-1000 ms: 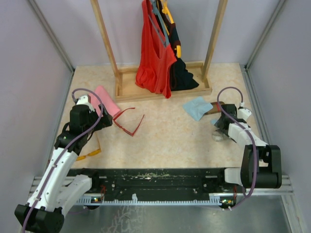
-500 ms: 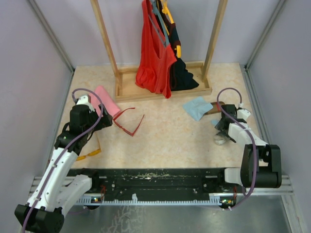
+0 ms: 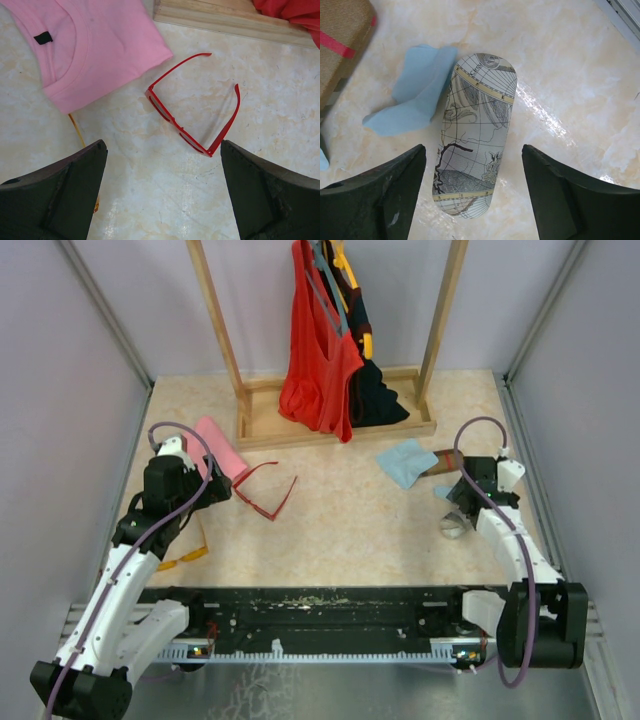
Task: Organize the sunglasses
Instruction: Adjust the sunglasses case at the center of the board.
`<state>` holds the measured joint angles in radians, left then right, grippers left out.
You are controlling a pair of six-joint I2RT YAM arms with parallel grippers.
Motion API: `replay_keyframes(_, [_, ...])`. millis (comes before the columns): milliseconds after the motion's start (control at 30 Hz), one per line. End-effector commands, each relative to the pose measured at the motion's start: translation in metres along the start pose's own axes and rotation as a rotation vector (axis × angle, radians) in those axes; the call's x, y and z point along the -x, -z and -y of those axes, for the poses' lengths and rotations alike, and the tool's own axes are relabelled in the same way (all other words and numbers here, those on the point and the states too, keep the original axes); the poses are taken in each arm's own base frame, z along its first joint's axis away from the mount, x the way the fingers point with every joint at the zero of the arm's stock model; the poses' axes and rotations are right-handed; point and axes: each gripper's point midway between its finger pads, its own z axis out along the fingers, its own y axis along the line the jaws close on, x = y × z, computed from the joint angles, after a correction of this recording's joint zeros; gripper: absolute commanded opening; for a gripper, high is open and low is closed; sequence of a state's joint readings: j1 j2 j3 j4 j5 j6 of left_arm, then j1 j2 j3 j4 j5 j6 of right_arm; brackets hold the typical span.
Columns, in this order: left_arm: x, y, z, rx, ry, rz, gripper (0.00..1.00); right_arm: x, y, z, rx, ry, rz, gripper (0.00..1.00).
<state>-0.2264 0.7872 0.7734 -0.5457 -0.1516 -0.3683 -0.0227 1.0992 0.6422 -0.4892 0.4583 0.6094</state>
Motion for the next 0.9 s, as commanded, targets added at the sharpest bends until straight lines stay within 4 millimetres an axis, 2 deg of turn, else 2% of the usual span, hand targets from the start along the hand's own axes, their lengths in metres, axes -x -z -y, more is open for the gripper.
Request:
replay_keyframes(0, [0.002,0.0,0.001,-0.01,-0.005,0.01,1.0,0.01,0.004,0.003,-0.011,-0.002,0.02,0.83])
replay_keyframes(100, [0.002,0.0,0.001,-0.011,-0.006,0.01,1.0,0.001,-0.004,0.001,-0.023,0.006,-0.015,0.9])
replay_keyframes(367, [0.002,-0.001,0.001,-0.013,-0.008,0.008,1.0,-0.022,-0.026,-0.003,-0.051,0.013,-0.1,0.91])
replay_keyframes(500, [0.002,-0.001,0.002,-0.015,-0.007,0.008,1.0,-0.025,-0.03,-0.003,-0.054,0.013,-0.104,0.84])
replay_keyframes(700, [0.001,-0.001,0.002,-0.014,-0.008,0.006,1.0,-0.029,-0.032,-0.003,-0.051,0.02,-0.108,0.65])
replay_keyframes(733, [0.001,-0.001,0.002,-0.016,-0.007,0.006,1.0,-0.029,-0.031,-0.002,-0.049,0.021,-0.107,0.64])
replay_keyframes(867, [0.001,-0.001,0.002,-0.015,-0.008,0.005,1.0,-0.019,-0.022,-0.001,-0.037,0.008,-0.064,0.5])
